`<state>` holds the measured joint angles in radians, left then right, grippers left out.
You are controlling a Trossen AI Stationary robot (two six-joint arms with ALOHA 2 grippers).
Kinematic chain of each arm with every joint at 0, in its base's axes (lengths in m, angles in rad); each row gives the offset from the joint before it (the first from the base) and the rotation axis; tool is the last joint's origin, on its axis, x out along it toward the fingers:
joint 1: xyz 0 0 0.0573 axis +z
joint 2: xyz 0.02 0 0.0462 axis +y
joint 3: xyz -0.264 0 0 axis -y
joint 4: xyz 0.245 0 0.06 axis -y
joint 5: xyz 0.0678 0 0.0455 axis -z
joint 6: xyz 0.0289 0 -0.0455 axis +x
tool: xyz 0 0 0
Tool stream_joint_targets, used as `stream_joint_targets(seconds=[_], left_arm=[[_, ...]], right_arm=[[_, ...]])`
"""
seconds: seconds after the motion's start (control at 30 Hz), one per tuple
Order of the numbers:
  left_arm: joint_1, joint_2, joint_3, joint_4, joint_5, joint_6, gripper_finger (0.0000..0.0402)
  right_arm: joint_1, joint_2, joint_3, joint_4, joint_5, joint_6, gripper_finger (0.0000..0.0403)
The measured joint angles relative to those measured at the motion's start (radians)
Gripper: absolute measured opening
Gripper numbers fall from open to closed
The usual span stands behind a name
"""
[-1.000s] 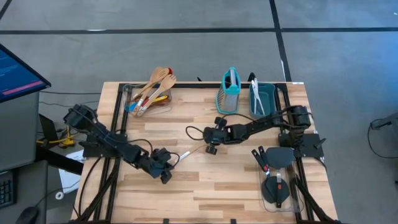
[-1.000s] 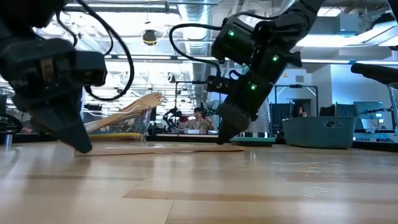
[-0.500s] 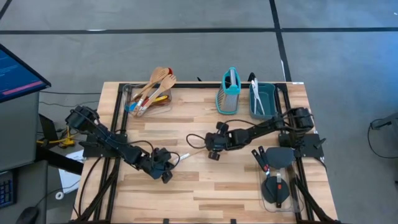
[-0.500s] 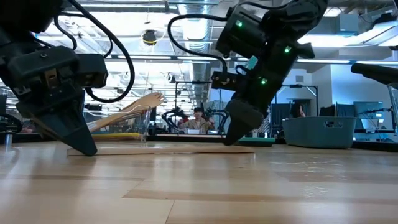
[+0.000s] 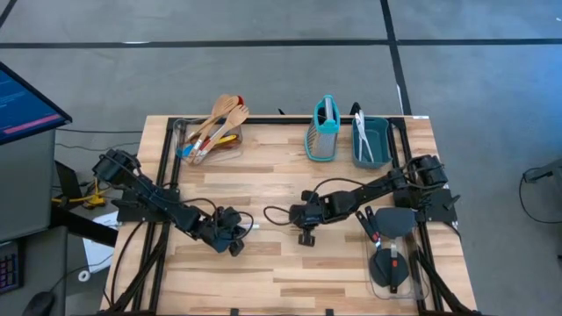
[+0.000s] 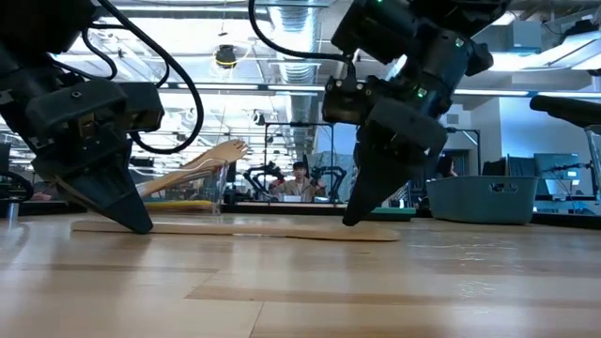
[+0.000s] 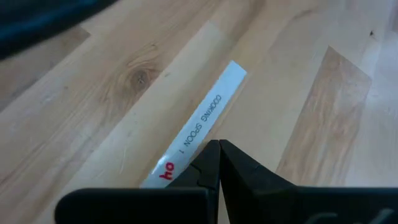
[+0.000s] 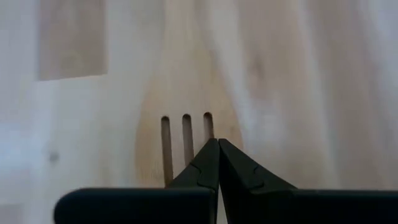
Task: Pick & Place Kitchen Items
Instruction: Put the wooden slotted spoon into the left transparent bin
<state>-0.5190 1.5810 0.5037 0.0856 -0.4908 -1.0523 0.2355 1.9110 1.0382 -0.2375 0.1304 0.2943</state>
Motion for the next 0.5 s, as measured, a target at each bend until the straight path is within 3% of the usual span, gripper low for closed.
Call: stream_joint_targets(seconds=[0.27, 0.5], left_arm=[[0.001, 0.001, -0.002, 0.025, -0.005, 0.000, 0.0002], [-0.005, 0.002, -0.002, 0.163, -0.006, 0.040, 0.0002]], right_arm=[[0.029, 0.010, 0.073, -0.018, -0.159, 0.003, 0.0000], [0.048, 0.011, 0.173, -0.072, -0.054, -0.043, 0.0000]])
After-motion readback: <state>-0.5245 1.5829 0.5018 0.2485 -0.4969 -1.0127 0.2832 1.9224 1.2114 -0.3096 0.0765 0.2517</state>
